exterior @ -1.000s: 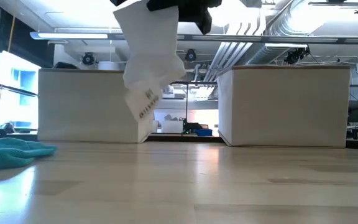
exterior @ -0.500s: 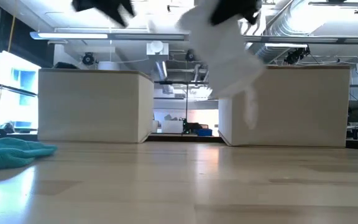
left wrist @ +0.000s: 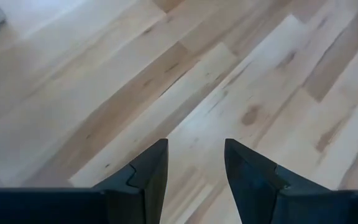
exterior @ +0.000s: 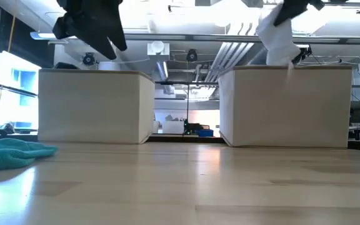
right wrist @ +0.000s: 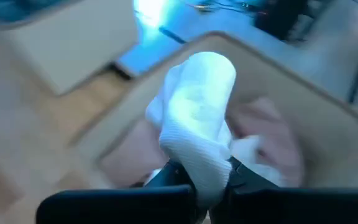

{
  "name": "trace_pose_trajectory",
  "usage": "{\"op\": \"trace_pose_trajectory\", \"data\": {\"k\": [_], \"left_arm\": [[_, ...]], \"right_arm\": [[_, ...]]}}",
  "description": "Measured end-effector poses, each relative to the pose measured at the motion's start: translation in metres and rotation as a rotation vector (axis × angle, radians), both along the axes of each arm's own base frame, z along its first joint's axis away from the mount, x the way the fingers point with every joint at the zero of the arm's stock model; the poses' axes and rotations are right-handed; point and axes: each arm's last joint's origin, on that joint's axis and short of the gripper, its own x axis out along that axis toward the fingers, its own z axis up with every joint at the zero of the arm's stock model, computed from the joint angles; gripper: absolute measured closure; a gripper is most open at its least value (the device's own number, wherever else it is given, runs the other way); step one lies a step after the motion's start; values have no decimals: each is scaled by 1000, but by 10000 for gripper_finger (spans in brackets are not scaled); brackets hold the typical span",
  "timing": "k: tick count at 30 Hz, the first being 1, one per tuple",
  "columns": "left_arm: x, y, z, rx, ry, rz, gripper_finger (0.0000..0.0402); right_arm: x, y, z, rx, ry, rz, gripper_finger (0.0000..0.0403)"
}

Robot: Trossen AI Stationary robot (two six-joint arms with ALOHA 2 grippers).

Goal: Sort clothes
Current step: Put the white sock into the right laundry organizer

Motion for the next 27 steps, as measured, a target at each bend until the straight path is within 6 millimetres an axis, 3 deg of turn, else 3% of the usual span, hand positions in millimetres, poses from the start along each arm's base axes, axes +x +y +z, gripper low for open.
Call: {"op": "trace_pose_trajectory", "data": {"k": [6,14,19,27], "left_arm": [[2,-1,-1,-4,-18,-8,257],[1,-2,-1,-14,-15,-14,257],[1,-2,-1,-23,-10,-20,257],[1,-2,-1,-22,-9,-20,257]], "right_arm": [[3,-69,-11,54,110,-77,402],[38,-157,-69,251,218,-43,403],[60,-186,-114,391,270,15,403],[80,-206,-173,551,377,20,403]]}}
